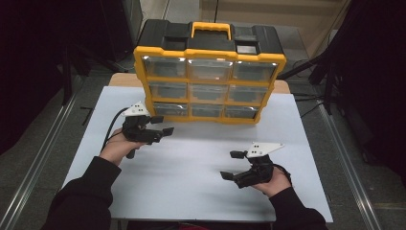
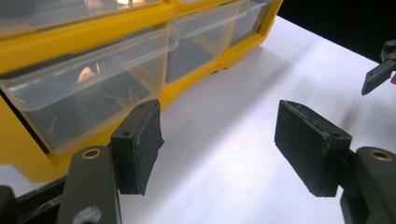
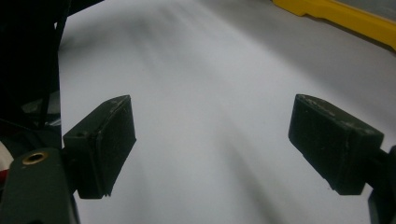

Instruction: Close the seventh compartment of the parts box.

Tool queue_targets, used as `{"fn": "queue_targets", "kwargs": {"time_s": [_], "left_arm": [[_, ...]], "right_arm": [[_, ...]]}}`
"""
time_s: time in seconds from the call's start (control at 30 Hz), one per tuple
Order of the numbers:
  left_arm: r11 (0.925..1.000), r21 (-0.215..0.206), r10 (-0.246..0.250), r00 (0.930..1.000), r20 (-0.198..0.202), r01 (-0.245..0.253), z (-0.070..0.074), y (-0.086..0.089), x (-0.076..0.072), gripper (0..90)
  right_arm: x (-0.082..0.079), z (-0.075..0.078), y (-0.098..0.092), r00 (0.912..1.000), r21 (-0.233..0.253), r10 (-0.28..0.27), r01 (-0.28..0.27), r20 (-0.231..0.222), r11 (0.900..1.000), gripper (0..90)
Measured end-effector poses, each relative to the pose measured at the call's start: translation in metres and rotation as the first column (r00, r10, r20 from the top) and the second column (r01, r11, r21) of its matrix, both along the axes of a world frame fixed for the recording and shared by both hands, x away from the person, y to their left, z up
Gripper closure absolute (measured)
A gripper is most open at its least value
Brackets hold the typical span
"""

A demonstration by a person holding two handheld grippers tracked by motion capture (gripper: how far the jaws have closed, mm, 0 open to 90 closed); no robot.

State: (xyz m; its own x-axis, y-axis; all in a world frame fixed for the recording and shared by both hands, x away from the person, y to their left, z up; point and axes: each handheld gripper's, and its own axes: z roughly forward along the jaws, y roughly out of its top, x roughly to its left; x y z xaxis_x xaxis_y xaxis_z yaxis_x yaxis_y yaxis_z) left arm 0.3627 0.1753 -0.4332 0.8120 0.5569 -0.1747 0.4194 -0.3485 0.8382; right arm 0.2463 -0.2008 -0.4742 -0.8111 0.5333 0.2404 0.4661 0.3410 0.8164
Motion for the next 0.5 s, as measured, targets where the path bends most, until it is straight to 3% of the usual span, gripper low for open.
{"fn": "queue_targets", "kwargs": {"time_s": [0.5], "left_arm": [[0.9983, 0.021, -0.055, 0.9985, -0.004, 0.055, -0.01, 0.0, -0.026, 31.5]], "right_arm": [[-0.001, 0.001, -0.001, 1.0, 0.009, 0.003, -0.003, 0.007, 1.0, 15.8]]}}
